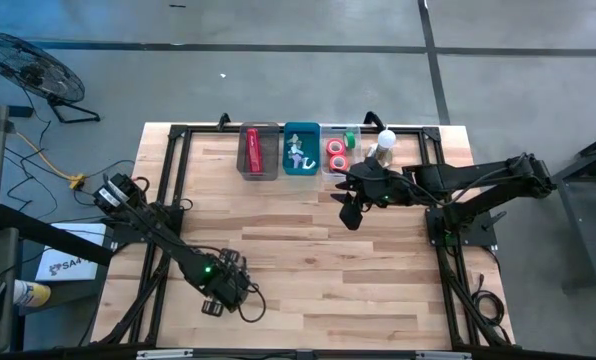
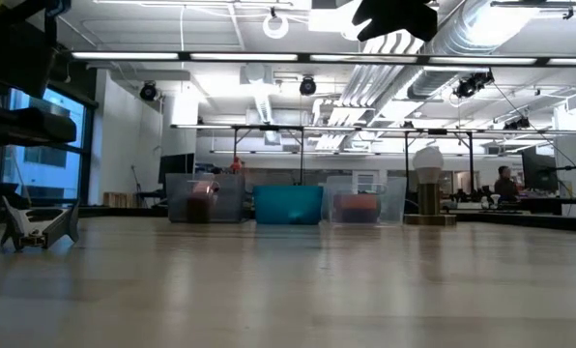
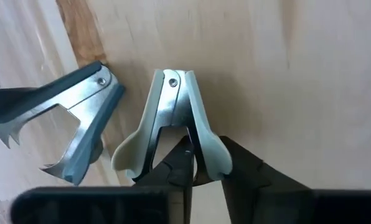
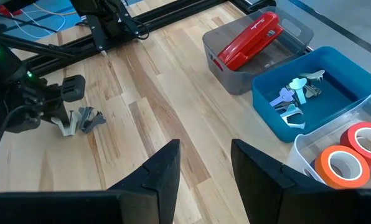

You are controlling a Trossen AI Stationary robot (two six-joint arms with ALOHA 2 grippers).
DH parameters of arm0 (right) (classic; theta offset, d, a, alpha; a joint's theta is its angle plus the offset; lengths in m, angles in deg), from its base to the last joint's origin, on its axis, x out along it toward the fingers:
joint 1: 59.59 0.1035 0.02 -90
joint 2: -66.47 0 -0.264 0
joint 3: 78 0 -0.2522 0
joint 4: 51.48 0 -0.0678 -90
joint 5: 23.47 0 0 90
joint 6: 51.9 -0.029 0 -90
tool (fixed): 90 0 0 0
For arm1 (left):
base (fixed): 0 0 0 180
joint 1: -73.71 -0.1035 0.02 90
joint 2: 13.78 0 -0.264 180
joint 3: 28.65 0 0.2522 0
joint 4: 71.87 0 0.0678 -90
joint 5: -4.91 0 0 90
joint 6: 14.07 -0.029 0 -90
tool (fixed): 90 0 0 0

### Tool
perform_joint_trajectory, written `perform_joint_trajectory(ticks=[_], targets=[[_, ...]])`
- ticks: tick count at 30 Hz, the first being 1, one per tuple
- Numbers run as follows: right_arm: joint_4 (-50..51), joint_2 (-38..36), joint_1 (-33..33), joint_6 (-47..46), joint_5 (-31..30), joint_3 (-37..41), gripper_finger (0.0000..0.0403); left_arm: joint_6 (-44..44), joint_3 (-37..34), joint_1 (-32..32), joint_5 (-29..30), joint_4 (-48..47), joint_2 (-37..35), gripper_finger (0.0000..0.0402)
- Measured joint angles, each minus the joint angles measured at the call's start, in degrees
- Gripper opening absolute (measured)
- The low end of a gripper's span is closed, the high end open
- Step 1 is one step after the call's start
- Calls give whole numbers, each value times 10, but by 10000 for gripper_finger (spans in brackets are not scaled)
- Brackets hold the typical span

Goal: Pick and place Stapler, Stapler remover, tape
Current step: Put the gray staple remover into the blue bin

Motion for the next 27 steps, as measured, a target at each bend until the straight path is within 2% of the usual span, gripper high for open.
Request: perform_joint_trajectory(ticks=[9, 14, 21, 27], targets=[[0, 0, 0, 0, 0, 0, 135, 3, 11, 0, -16, -7, -1, 47], [0, 0, 0, 1, 0, 0, 135, 0, 58, 0, 19, -43, -1, 60], [0, 0, 0, 4, 0, 0, 135, -17, 162, 0, 120, -132, -1, 49], [-2, 0, 0, 4, 6, 0, 135, -32, 257, 0, 267, -195, -1, 56]])
